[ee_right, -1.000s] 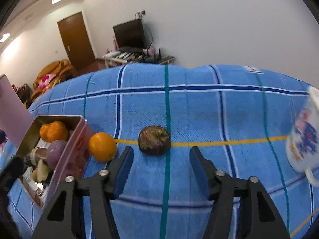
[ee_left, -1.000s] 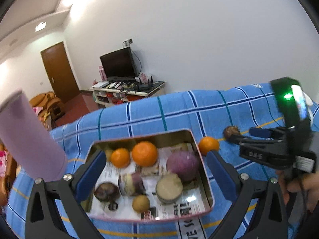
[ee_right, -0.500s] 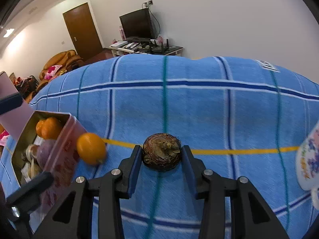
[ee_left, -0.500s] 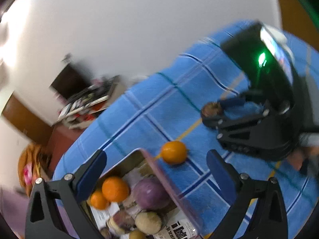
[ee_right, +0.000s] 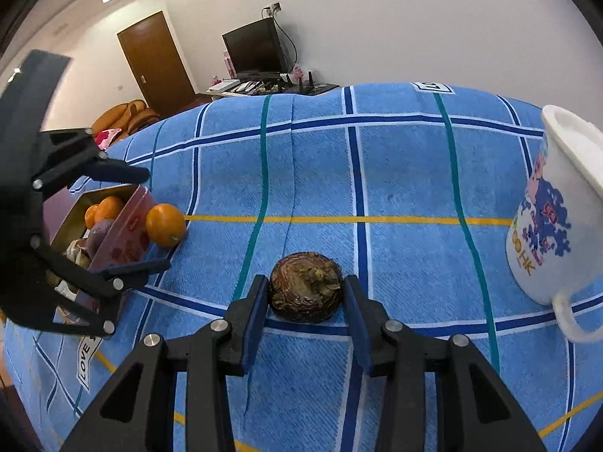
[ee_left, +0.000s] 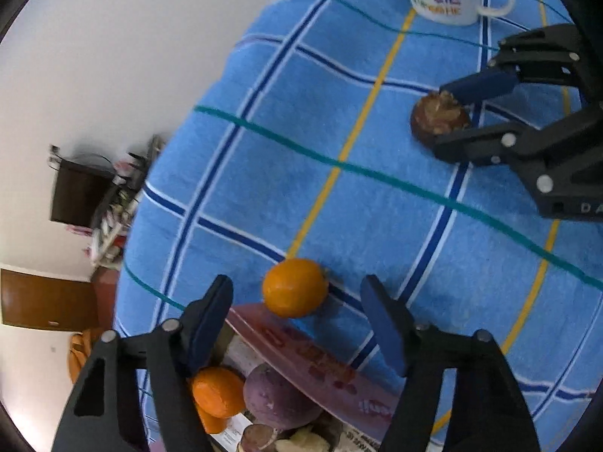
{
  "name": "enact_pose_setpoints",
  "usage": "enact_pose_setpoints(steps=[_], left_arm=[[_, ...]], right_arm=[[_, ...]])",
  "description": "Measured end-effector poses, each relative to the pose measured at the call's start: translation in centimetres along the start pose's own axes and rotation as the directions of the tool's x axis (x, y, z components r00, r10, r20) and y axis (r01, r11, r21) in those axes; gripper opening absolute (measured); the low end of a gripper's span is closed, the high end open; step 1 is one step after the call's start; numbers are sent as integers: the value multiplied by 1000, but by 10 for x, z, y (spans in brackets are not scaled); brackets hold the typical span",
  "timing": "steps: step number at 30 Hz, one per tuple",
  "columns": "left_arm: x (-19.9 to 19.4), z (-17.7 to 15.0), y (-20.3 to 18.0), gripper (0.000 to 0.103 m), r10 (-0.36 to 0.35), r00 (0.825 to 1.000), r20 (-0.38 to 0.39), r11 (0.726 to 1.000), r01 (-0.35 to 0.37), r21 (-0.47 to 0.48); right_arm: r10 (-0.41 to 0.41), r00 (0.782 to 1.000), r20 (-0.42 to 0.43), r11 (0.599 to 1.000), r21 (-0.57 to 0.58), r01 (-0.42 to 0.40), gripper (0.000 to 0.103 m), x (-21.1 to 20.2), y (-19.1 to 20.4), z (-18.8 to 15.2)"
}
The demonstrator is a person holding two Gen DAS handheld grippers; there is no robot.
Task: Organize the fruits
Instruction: 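Grasp the orange with the left gripper while the right holds the brown fruit, then carry the orange and brown fruit over the tin box with both grippers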
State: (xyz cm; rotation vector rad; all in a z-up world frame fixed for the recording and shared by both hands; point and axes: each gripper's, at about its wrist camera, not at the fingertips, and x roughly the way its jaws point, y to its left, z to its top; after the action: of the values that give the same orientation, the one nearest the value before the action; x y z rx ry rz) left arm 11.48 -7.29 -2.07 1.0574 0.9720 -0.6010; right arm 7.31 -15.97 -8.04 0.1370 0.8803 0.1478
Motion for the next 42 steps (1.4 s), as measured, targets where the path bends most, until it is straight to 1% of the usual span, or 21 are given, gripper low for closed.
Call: enact_pose_setpoints(steps=[3,5,7,8,10,15,17,18,20,21,23,26,28,30,31,33,34,35,37,39,42], left_arm=[[9,3,12,63,-52,998,-39,998,51,-23],[14,5,14,55,-64,997,-53,998,63,-14],[20,8,12,51,-53,996,-74,999,54,9],[18,9,12,47,-56,997,-58,998,57,20],[17,13,13,44,-59,997,-59,998,61,33],[13,14,7,42,-66,996,-53,997,67,30],[17,13,11,42,-72,996,-50,997,73,10],[17,12,11,42,-77,996,-46,997,76,-22],[20,10,18,42,-122,992,-14,990,120,-76],[13,12,17,42,-137,990,23,984,138,-110],[4,16,14,42,-148,986,79,976,159,-152],[-8,22,4,42,-206,965,165,926,246,-286],[-11,24,-6,42,-203,961,188,901,258,-349],[-11,22,-17,42,-193,960,203,880,260,-397],[-11,21,-22,42,-180,961,209,871,255,-420],[-11,18,-32,42,-121,967,225,857,216,-467],[-12,17,-34,42,-107,966,235,848,212,-485],[-13,14,-34,42,-100,963,251,829,220,-515],[-14,6,-33,42,-89,956,280,777,242,-581],[-15,-6,-33,42,-45,953,300,728,237,-643],[-16,-23,-40,42,41,951,306,693,194,-694]], right_arm=[[3,1000,2,1000,-20,-3,42,0,2,1],[8,1000,2,1000,-22,-8,42,1,4,1],[17,1000,0,1000,-16,-17,42,2,4,2],[20,1000,-1,1000,-9,-20,42,2,4,2],[16,1000,-1,1000,-2,-16,42,1,0,2],[5,1000,1,1000,20,-5,42,3,-6,3],[1,1000,6,1000,24,-1,42,0,-8,2],[-1,1000,7,1000,24,1,42,-1,-8,2],[-9,1000,12,1000,25,8,42,-1,-8,3],[-13,1000,18,1000,28,13,42,-1,-9,3],[-23,999,36,999,39,22,42,-5,-11,4],[-61,995,81,997,57,57,42,-13,-17,6],[-91,990,108,994,72,83,42,-18,-22,6],[-96,988,121,991,102,84,42,-21,-28,6],[-101,987,128,989,120,86,42,-22,-32,6],[-142,978,151,983,138,121,42,-26,-37,6],[-162,973,163,980,142,140,42,-28,-38,6],[-171,970,171,978,152,145,42,-30,-40,6],[-172,967,189,975,171,140,42,-34,-42,6],[-184,962,200,973,173,150,42,-37,-42,6],[-193,956,223,972,174,156,42,-42,-40,6]])
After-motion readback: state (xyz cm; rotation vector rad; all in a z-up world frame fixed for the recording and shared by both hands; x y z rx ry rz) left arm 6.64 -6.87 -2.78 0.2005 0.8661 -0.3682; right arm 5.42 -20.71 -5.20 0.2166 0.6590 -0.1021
